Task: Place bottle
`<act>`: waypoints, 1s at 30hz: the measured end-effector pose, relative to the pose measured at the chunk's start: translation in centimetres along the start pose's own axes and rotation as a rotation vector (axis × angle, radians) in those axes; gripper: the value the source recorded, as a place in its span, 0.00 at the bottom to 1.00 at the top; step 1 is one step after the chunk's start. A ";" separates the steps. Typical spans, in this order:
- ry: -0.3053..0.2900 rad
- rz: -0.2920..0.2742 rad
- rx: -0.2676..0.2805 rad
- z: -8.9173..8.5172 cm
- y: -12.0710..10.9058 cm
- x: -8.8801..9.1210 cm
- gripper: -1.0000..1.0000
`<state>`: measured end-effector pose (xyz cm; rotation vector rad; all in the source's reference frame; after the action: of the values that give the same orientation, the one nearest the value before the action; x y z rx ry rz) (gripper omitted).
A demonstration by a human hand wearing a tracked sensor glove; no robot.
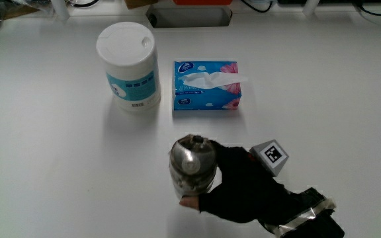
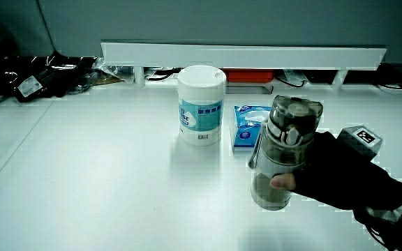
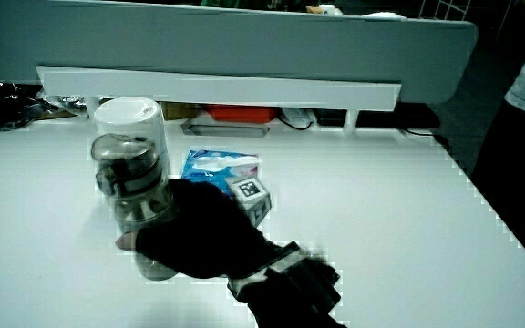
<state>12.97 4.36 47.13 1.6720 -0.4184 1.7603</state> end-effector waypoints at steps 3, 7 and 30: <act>0.022 0.003 -0.052 -0.9 0.1 0.8 0.50; 0.034 -0.011 -0.096 -1.8 0.0 2.3 0.50; 0.118 -0.101 -0.153 -3.5 -0.4 8.2 0.50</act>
<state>10.90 8.88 54.51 1.4494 -0.3977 1.6988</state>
